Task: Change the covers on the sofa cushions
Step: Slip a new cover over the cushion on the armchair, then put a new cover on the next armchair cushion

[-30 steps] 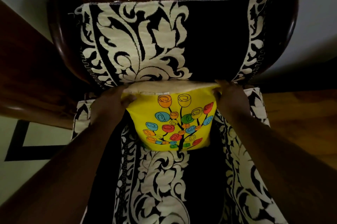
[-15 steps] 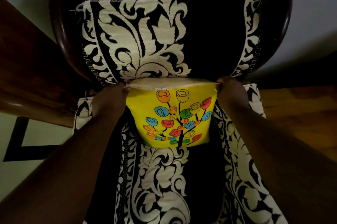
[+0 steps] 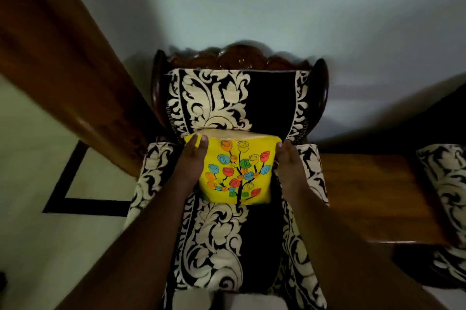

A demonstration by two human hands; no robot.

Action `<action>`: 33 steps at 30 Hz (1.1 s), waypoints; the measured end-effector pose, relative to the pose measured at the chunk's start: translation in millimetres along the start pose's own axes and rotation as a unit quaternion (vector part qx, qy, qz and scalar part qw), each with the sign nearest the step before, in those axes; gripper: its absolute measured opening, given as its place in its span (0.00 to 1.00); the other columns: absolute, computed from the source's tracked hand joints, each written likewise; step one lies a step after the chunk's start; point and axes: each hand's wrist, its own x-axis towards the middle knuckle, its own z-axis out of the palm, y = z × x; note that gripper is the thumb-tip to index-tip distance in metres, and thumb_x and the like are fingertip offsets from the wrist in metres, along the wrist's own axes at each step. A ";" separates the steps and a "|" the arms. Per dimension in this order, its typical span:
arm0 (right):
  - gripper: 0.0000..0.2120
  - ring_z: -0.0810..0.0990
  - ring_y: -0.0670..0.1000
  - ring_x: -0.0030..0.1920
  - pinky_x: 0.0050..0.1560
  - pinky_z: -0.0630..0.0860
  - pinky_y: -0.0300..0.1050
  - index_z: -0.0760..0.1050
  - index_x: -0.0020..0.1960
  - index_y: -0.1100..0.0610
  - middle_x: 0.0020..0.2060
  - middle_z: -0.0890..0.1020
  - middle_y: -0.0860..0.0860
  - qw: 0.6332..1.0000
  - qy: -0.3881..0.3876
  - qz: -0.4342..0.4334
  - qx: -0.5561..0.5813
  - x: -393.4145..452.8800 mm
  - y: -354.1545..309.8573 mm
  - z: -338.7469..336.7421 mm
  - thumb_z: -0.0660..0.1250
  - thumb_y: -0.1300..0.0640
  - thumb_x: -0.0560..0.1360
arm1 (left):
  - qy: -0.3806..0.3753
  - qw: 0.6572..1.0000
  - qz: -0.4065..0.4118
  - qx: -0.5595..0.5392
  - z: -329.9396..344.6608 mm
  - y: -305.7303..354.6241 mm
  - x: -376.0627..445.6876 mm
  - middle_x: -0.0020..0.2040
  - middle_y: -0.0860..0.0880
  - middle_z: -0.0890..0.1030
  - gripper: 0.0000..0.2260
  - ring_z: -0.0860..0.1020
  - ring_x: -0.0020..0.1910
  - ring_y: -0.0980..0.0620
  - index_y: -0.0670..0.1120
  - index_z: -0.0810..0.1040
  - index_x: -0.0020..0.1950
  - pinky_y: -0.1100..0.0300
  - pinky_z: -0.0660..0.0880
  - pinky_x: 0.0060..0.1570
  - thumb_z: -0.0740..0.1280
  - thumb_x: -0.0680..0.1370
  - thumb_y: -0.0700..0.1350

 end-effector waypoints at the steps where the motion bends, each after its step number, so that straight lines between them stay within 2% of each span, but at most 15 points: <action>1: 0.41 0.75 0.51 0.68 0.69 0.70 0.59 0.71 0.69 0.45 0.69 0.76 0.47 1.000 -0.001 -0.007 0.012 -25.2 -16.5 -1.6 0.65 0.20 0.66 | 0.006 1.000 0.001 -0.008 -1.8 7.0 -22.8 0.79 0.48 0.65 0.40 0.64 0.77 0.47 0.54 0.64 0.79 0.53 0.61 0.74 0.56 0.74 0.76; 3: 0.43 0.73 0.50 0.71 0.71 0.70 0.60 0.69 0.73 0.43 0.71 0.74 0.46 0.999 -0.018 -0.033 0.017 -76.1 -44.7 -11.1 0.65 0.20 0.66 | 0.024 0.999 0.011 -0.026 -8.2 22.5 -77.9 0.78 0.50 0.67 0.48 0.66 0.75 0.48 0.57 0.66 0.78 0.49 0.62 0.75 0.55 0.65 0.83; 5: 0.44 0.73 0.50 0.71 0.72 0.69 0.61 0.68 0.74 0.42 0.72 0.74 0.47 0.998 -0.036 -0.041 0.020 -120.8 -63.7 -20.4 0.65 0.20 0.65 | 0.038 0.998 0.024 -0.036 -13.7 32.6 -136.3 0.76 0.51 0.69 0.49 0.68 0.74 0.49 0.57 0.68 0.77 0.46 0.64 0.75 0.55 0.63 0.84; 10: 0.36 0.73 0.54 0.72 0.69 0.72 0.63 0.70 0.72 0.40 0.72 0.74 0.48 0.992 -0.107 -0.070 -0.015 -208.2 -89.4 -18.7 0.66 0.24 0.69 | 0.115 0.991 0.037 -0.057 -37.5 34.6 -255.3 0.69 0.57 0.75 0.32 0.72 0.69 0.54 0.56 0.75 0.71 0.54 0.63 0.73 0.60 0.75 0.74; 13: 0.30 0.69 0.49 0.71 0.66 0.70 0.50 0.64 0.78 0.48 0.74 0.69 0.46 0.984 -0.138 -0.105 -0.035 -264.3 -113.5 12.0 0.61 0.36 0.80 | 0.172 0.982 0.007 -0.080 -66.5 21.3 -308.2 0.65 0.53 0.80 0.33 0.77 0.63 0.53 0.56 0.77 0.68 0.53 0.70 0.69 0.61 0.73 0.76; 16: 0.30 0.69 0.52 0.73 0.63 0.69 0.47 0.63 0.79 0.49 0.77 0.67 0.48 0.971 -0.182 -0.136 -0.072 -309.1 -118.0 58.4 0.59 0.38 0.82 | 0.232 0.967 0.015 -0.102 -111.4 13.5 -358.4 0.60 0.59 0.77 0.23 0.75 0.55 0.60 0.57 0.73 0.69 0.64 0.69 0.57 0.58 0.80 0.68; 18: 0.29 0.70 0.54 0.73 0.68 0.71 0.51 0.64 0.79 0.50 0.75 0.69 0.50 0.954 -0.229 -0.168 -0.091 -344.6 -119.7 98.9 0.59 0.39 0.82 | 0.275 0.955 0.022 -0.112 -150.7 8.1 -394.2 0.65 0.56 0.74 0.27 0.73 0.63 0.57 0.53 0.69 0.76 0.62 0.67 0.60 0.58 0.81 0.65; 20: 0.27 0.71 0.51 0.71 0.69 0.69 0.47 0.65 0.78 0.52 0.74 0.71 0.51 0.932 -0.290 -0.193 -0.104 -394.5 -110.7 148.3 0.59 0.41 0.83 | 0.325 0.936 0.031 -0.130 -199.3 -15.2 -441.4 0.72 0.52 0.72 0.31 0.71 0.70 0.53 0.51 0.67 0.78 0.58 0.67 0.65 0.59 0.80 0.66; 22: 0.28 0.70 0.50 0.72 0.72 0.67 0.48 0.64 0.78 0.52 0.74 0.70 0.50 0.920 -0.325 -0.193 -0.100 -421.4 -106.6 180.7 0.59 0.40 0.83 | 0.344 0.929 0.032 -0.137 -226.4 -27.0 -473.5 0.73 0.52 0.72 0.34 0.71 0.70 0.52 0.51 0.67 0.78 0.51 0.68 0.70 0.60 0.76 0.68; 25: 0.29 0.68 0.51 0.74 0.75 0.66 0.55 0.63 0.79 0.51 0.75 0.69 0.50 0.875 -0.427 -0.196 -0.120 -502.9 -84.4 256.3 0.59 0.39 0.82 | 0.398 0.906 0.007 -0.146 -291.6 -70.1 -553.4 0.72 0.48 0.73 0.35 0.72 0.70 0.48 0.48 0.68 0.76 0.49 0.69 0.71 0.60 0.77 0.70; 26: 0.30 0.68 0.51 0.75 0.75 0.66 0.56 0.62 0.79 0.52 0.75 0.69 0.50 0.863 -0.451 -0.192 -0.124 -529.2 -78.2 279.9 0.60 0.40 0.82 | 0.417 0.896 0.011 -0.152 -313.2 -86.8 -575.0 0.70 0.45 0.75 0.34 0.73 0.69 0.45 0.46 0.70 0.74 0.53 0.71 0.69 0.61 0.78 0.69; 28: 0.29 0.68 0.50 0.74 0.74 0.66 0.53 0.62 0.79 0.54 0.75 0.69 0.51 0.837 -0.500 -0.183 -0.124 -593.6 -57.3 331.9 0.61 0.43 0.82 | 0.451 0.873 -0.007 -0.184 -357.4 -125.4 -631.0 0.67 0.49 0.77 0.25 0.76 0.66 0.52 0.49 0.71 0.72 0.68 0.74 0.59 0.61 0.81 0.63; 29: 0.29 0.69 0.49 0.73 0.73 0.66 0.50 0.63 0.79 0.55 0.75 0.69 0.52 0.825 -0.520 -0.181 -0.129 -629.5 -43.7 358.8 0.62 0.45 0.82 | 0.471 0.861 -0.014 -0.190 -381.7 -148.3 -660.2 0.70 0.51 0.75 0.28 0.74 0.67 0.54 0.49 0.70 0.74 0.69 0.73 0.59 0.61 0.80 0.64; 31: 0.30 0.70 0.49 0.71 0.70 0.67 0.45 0.64 0.78 0.57 0.74 0.71 0.53 0.803 -0.547 -0.186 -0.144 -678.8 -22.2 395.1 0.62 0.43 0.81 | 0.498 0.847 -0.033 -0.181 -408.9 -178.8 -704.7 0.73 0.54 0.73 0.40 0.70 0.72 0.55 0.52 0.69 0.76 0.60 0.68 0.68 0.62 0.72 0.75; 33: 0.33 0.71 0.51 0.72 0.67 0.68 0.44 0.64 0.78 0.57 0.74 0.72 0.54 0.777 -0.578 -0.191 -0.161 -733.3 1.0 433.7 0.62 0.39 0.79 | 0.517 0.837 -0.052 -0.172 -446.6 -221.6 -745.9 0.70 0.55 0.75 0.39 0.71 0.70 0.54 0.55 0.72 0.73 0.56 0.68 0.66 0.60 0.70 0.77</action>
